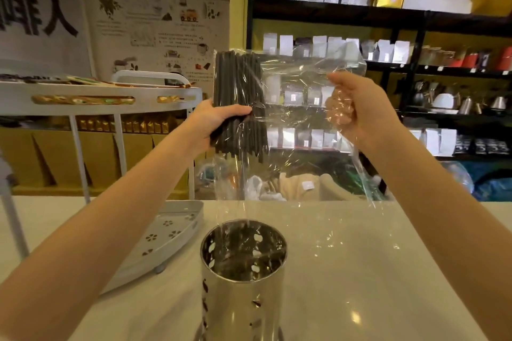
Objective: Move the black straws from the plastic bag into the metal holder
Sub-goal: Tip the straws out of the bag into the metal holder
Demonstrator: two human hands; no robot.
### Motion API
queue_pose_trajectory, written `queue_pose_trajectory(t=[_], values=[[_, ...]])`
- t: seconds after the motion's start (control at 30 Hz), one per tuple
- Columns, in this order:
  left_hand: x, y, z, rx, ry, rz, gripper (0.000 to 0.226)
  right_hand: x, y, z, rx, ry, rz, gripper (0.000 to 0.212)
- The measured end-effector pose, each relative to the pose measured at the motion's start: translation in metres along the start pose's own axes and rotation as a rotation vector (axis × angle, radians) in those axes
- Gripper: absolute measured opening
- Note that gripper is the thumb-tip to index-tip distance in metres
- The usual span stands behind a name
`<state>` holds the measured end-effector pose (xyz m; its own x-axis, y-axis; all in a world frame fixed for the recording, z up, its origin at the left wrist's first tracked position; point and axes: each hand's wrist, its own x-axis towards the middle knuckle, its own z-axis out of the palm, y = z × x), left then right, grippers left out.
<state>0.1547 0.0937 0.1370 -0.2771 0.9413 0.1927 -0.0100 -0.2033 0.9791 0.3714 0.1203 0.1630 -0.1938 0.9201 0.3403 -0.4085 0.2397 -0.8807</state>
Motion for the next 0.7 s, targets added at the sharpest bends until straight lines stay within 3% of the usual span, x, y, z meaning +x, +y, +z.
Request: queue_pose_trajectory(t=[0.2, 0.3, 0.43, 0.7], values=[[-0.022, 0.003, -0.002, 0.021, 0.046, 0.08, 0.042, -0.009, 0.002, -0.006, -0.059, 0.022, -0.051, 0.007], [-0.032, 0.002, -0.005, 0.032, 0.075, 0.142, 0.034, -0.014, 0.005, -0.007, -0.07, 0.02, -0.065, 0.016], [-0.043, -0.001, -0.004, 0.054, 0.108, 0.238, 0.043, -0.024, 0.011, -0.008, -0.156, 0.046, -0.152, 0.029], [-0.063, -0.003, -0.001, 0.155, 0.123, 0.365, 0.049, -0.042, 0.018, -0.012, -0.24, 0.116, -0.286, 0.029]])
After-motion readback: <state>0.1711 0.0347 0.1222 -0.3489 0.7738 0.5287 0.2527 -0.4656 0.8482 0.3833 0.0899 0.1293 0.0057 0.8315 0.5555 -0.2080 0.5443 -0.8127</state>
